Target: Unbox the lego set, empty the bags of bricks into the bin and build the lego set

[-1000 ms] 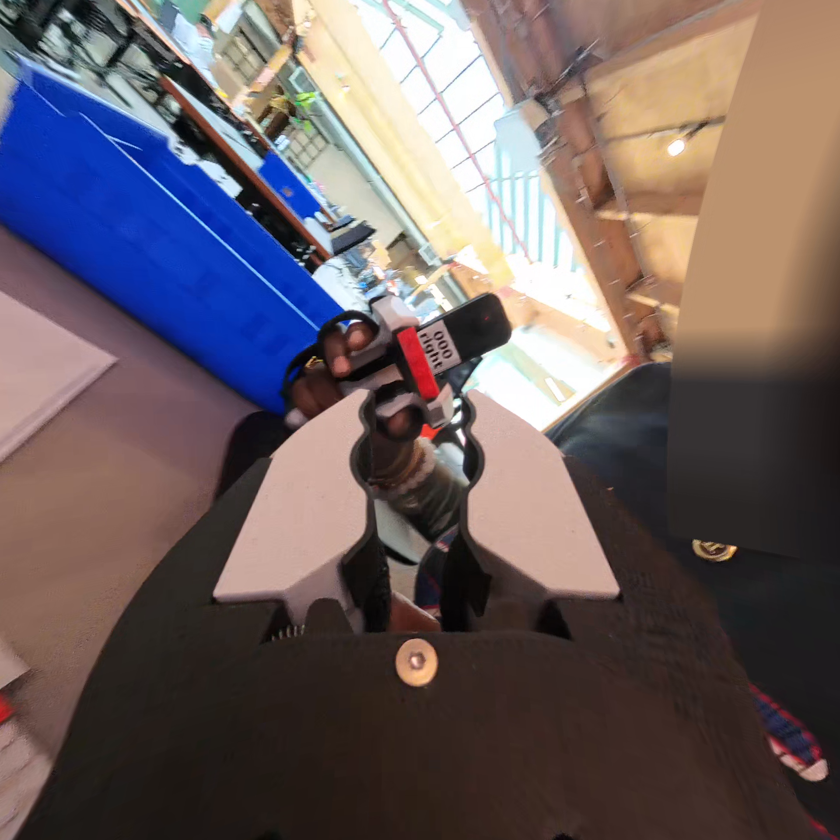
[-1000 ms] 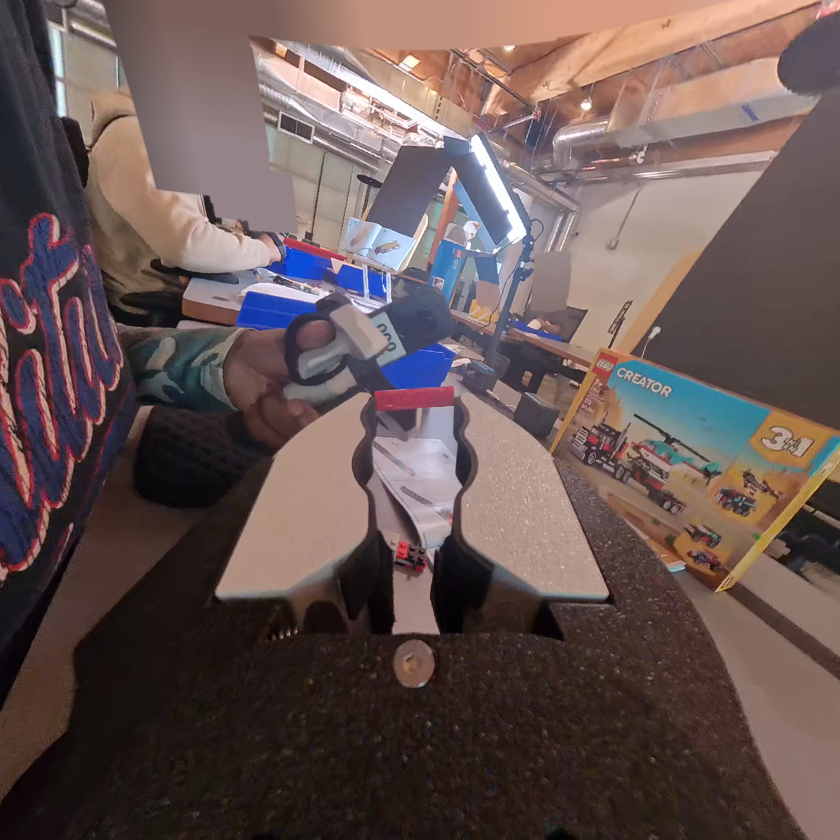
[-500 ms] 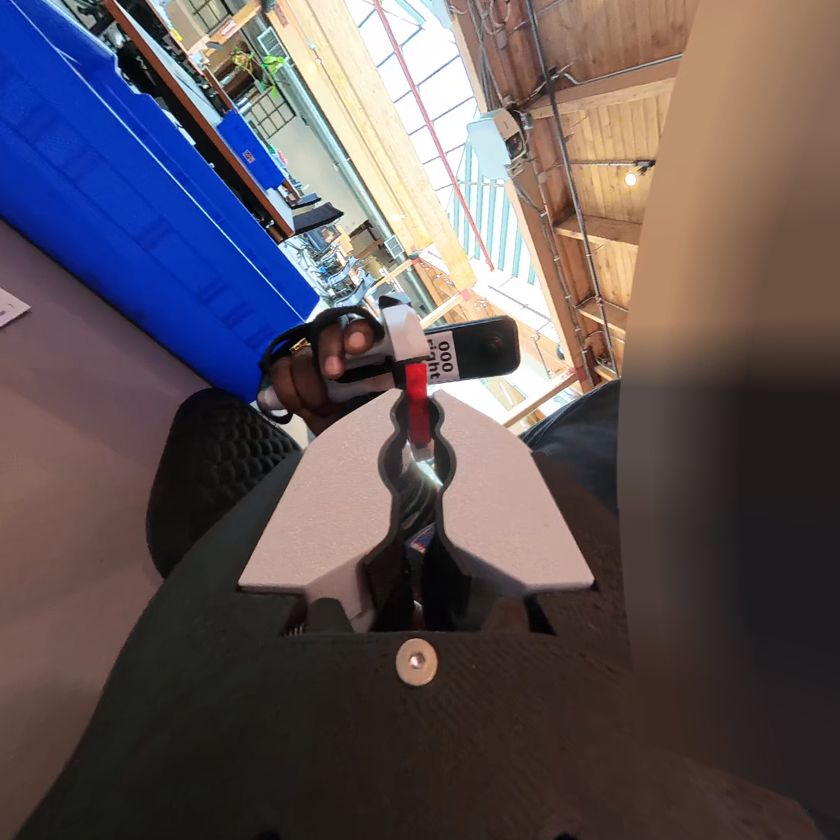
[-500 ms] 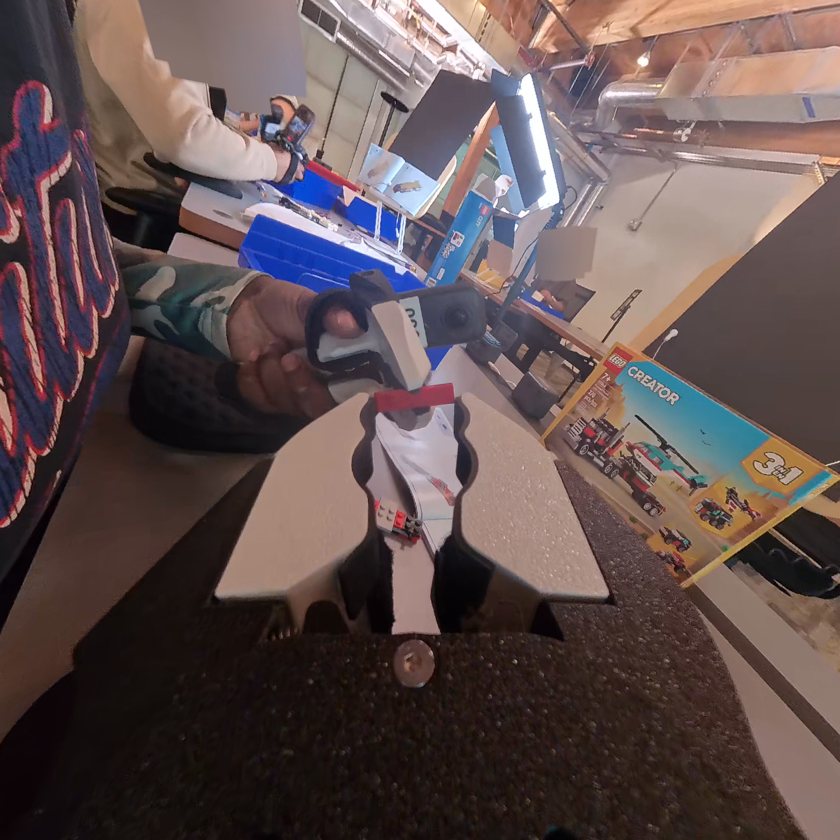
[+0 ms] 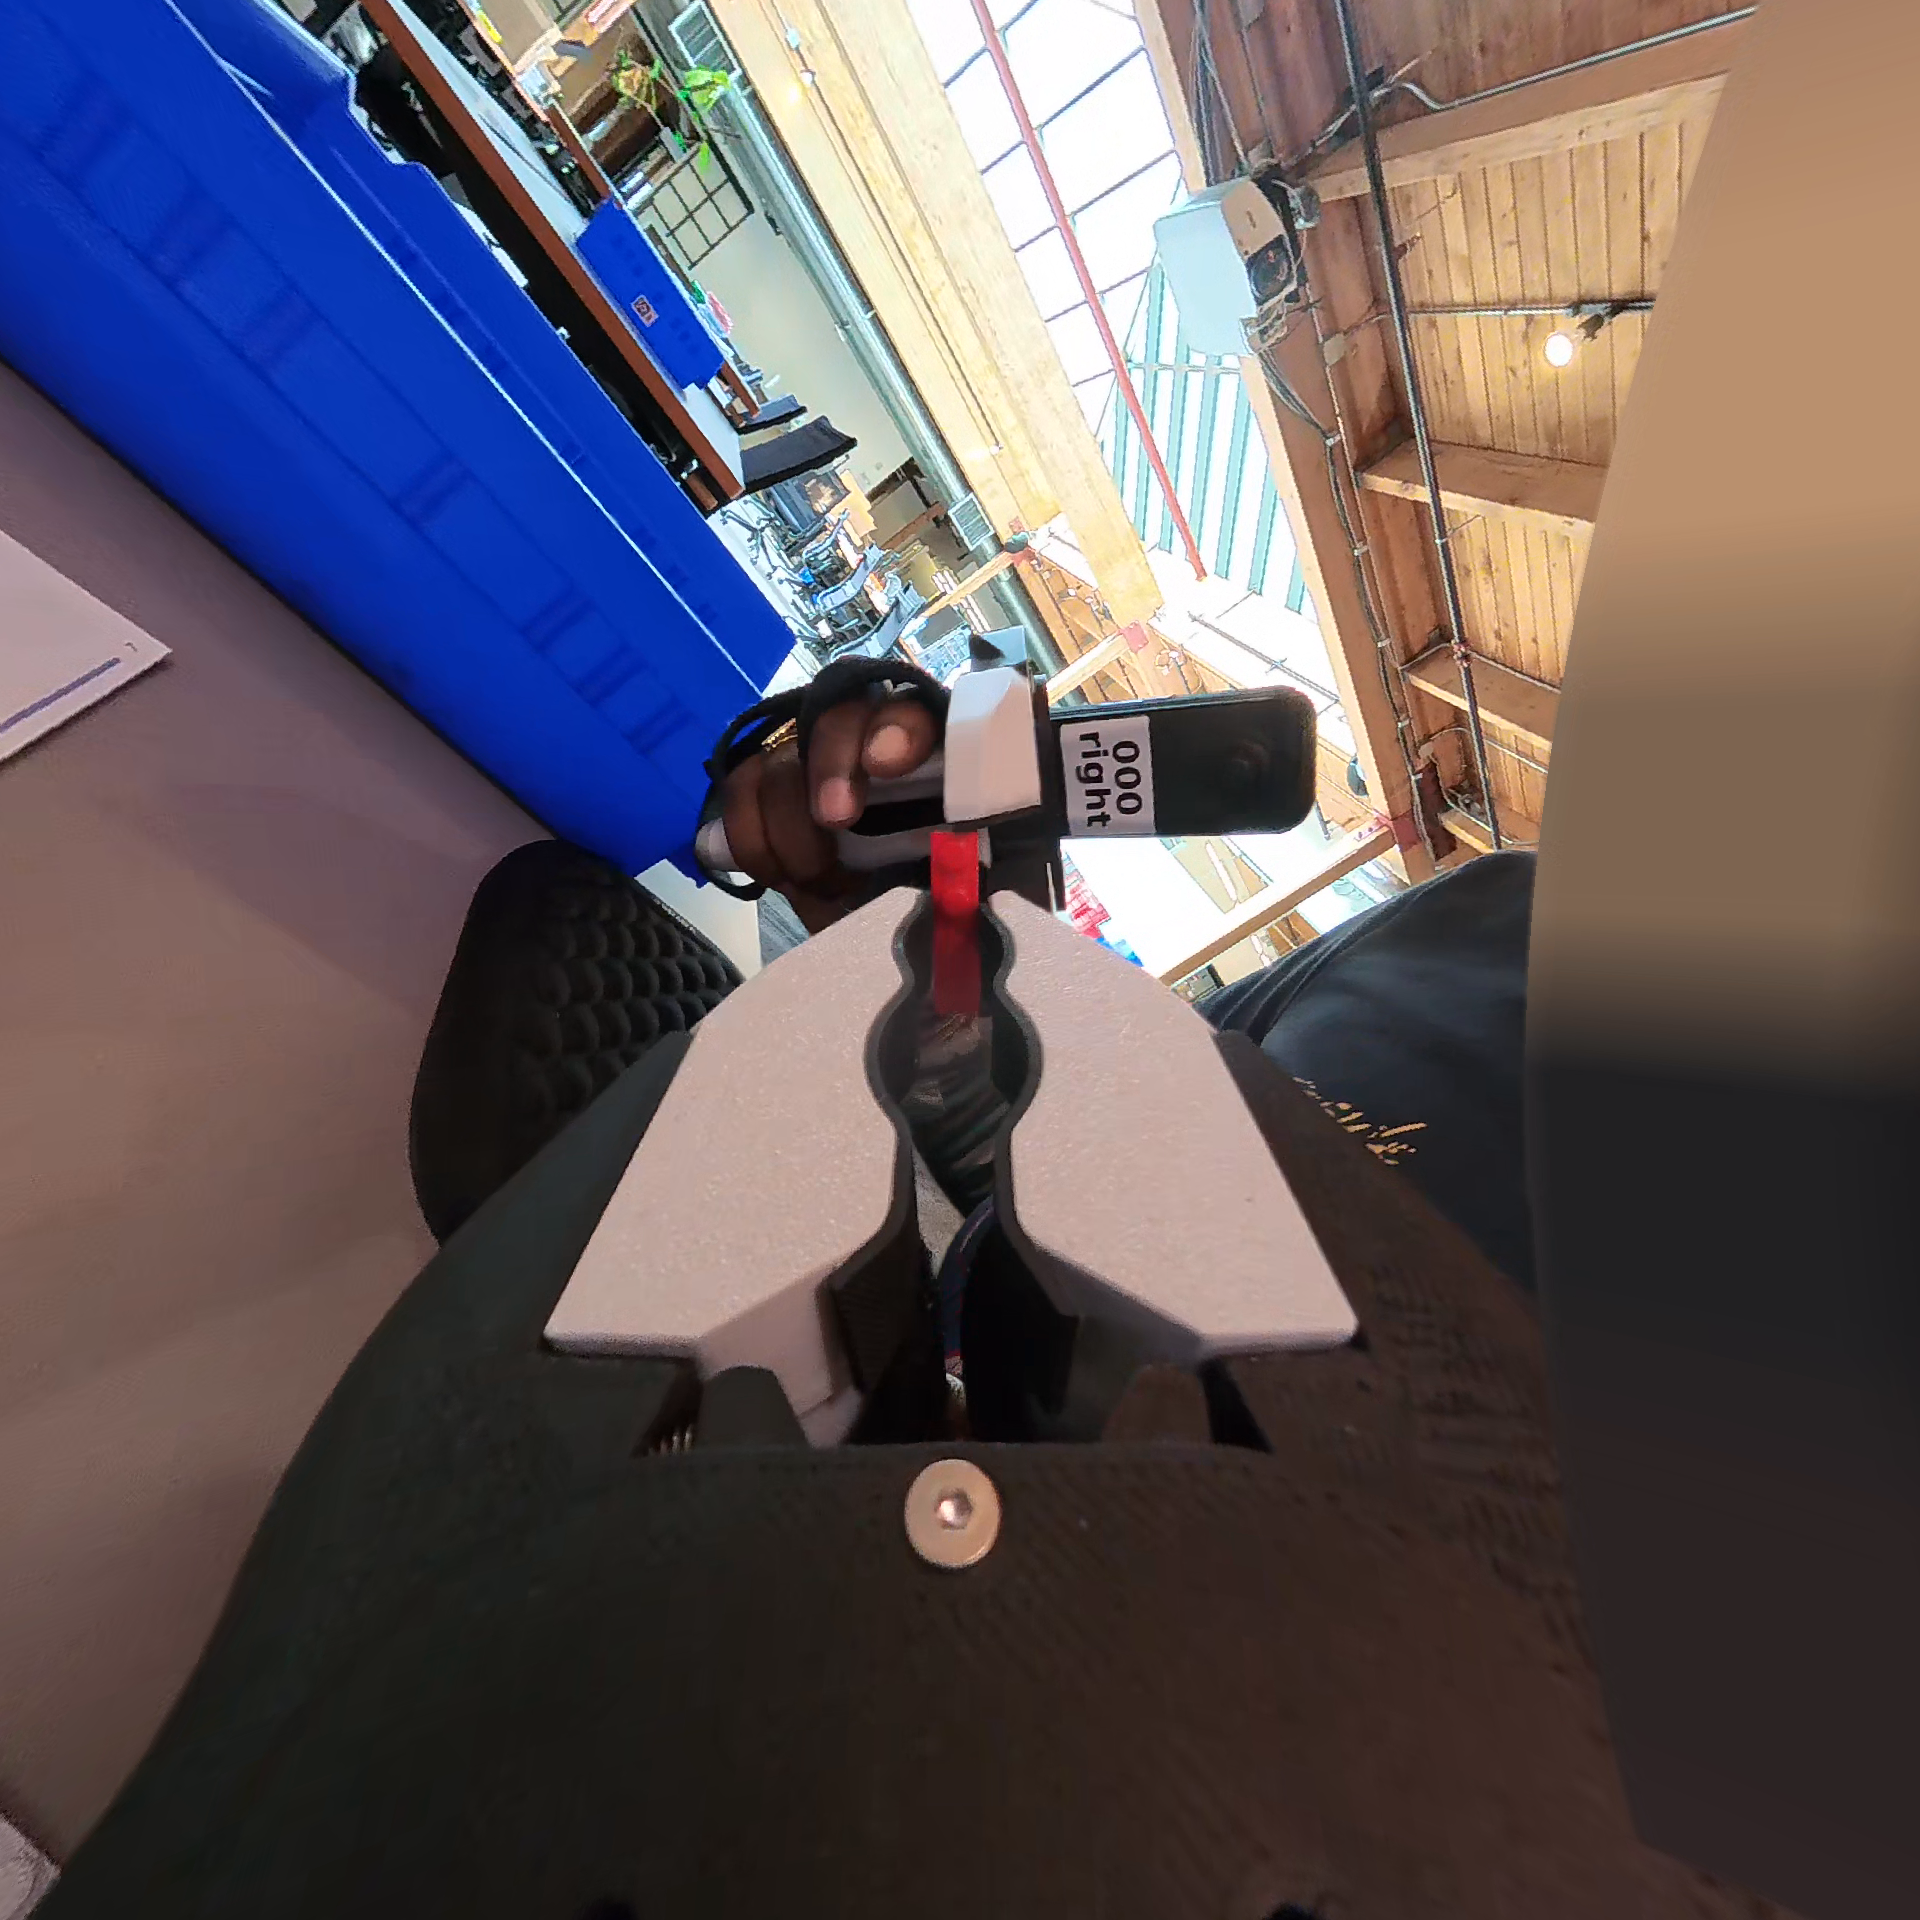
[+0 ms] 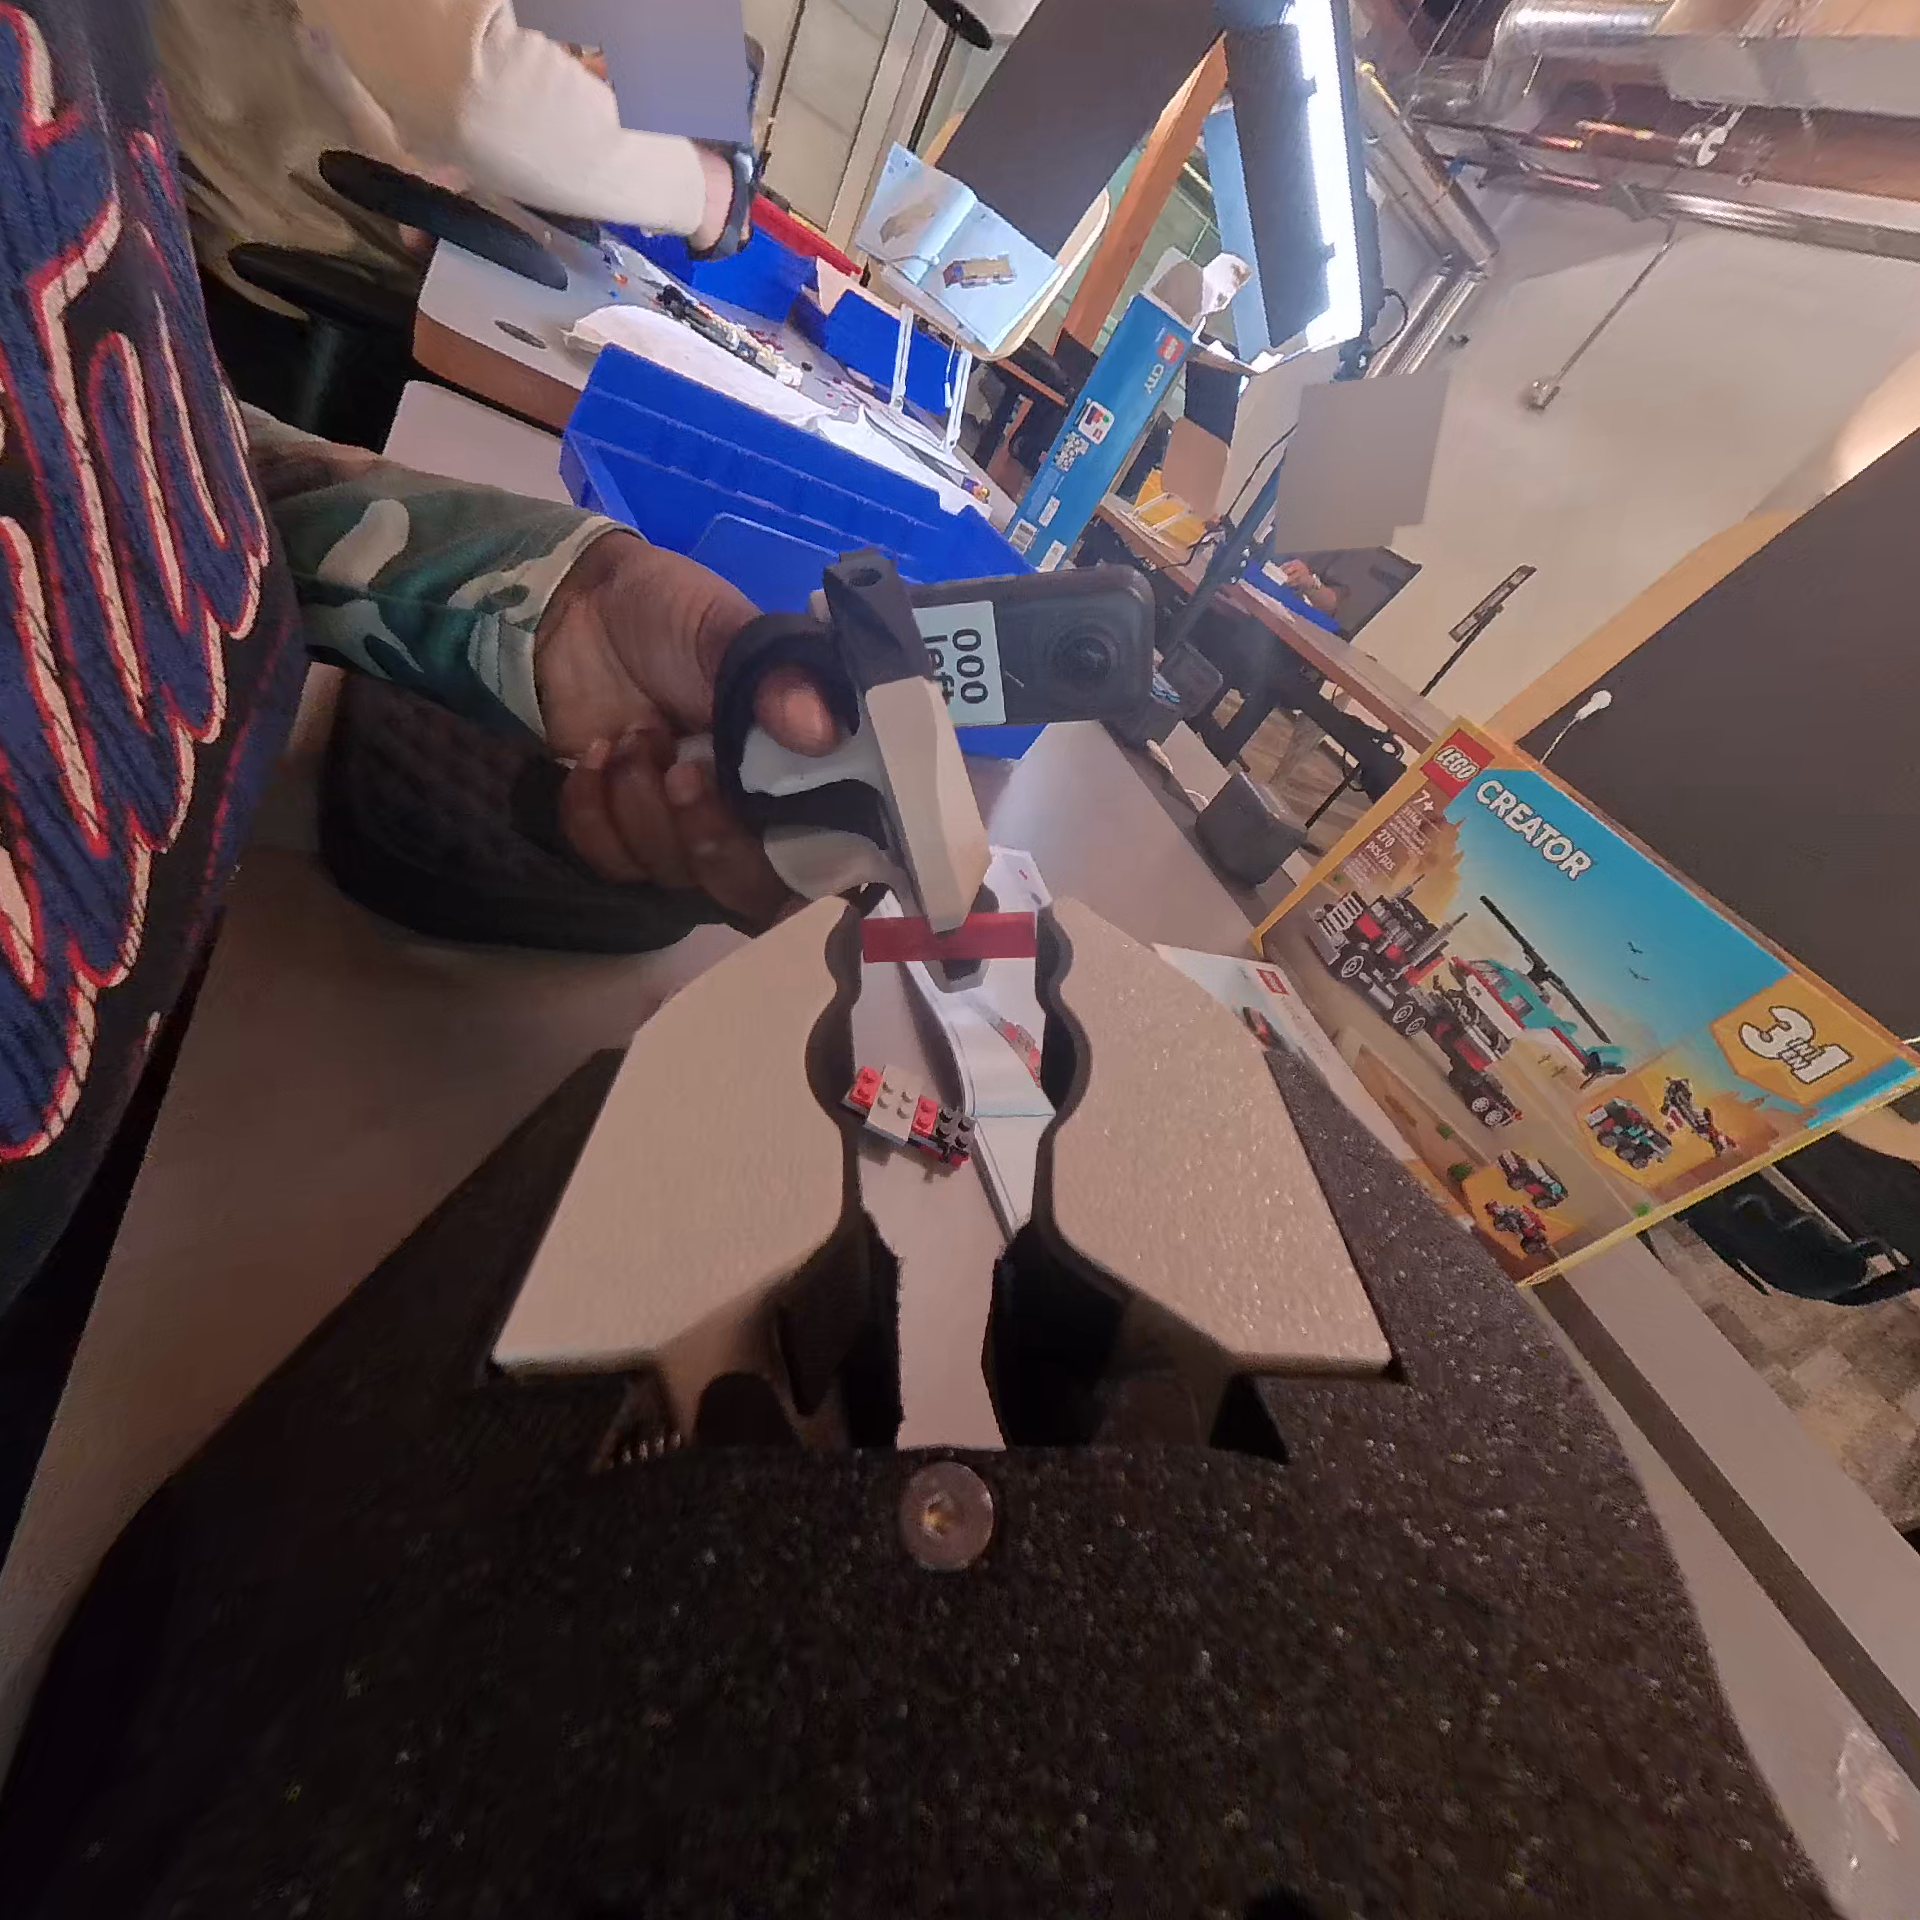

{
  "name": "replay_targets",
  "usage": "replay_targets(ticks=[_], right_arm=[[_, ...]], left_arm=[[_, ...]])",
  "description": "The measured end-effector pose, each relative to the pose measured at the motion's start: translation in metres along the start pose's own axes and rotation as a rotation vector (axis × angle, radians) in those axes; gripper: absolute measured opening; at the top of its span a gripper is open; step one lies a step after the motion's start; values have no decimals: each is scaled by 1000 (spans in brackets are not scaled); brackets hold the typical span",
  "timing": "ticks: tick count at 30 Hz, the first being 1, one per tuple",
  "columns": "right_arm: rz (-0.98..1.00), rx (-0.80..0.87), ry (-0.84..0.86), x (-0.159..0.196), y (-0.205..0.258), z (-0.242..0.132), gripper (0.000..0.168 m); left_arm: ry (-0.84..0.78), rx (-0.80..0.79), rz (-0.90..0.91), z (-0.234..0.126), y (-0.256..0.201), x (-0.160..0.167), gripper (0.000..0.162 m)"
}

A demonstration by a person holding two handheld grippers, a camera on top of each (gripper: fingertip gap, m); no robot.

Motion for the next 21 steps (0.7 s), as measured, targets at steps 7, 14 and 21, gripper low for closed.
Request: replay_targets(ticks=[7,14,21], right_arm=[[31,-11,86,4,0,6,31],[170,-1,226,23,-5,16,31],[575,-133,509,82,-1,42,31]], left_arm=[[1,-75,18,-4,5,2,8],[-60,-219,83,-24,13,-4,23],[-179,-583,397,-83,13,-18,27]])
Point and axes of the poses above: each gripper's, where its closed fingertips meet, z out along the fingers, x out of its underside, y = z × x across the jaws, the point moved 8 cm from there along -z, back along the fingers, and after that the axes turned 7 degrees about -x, right-handed, at the moved point
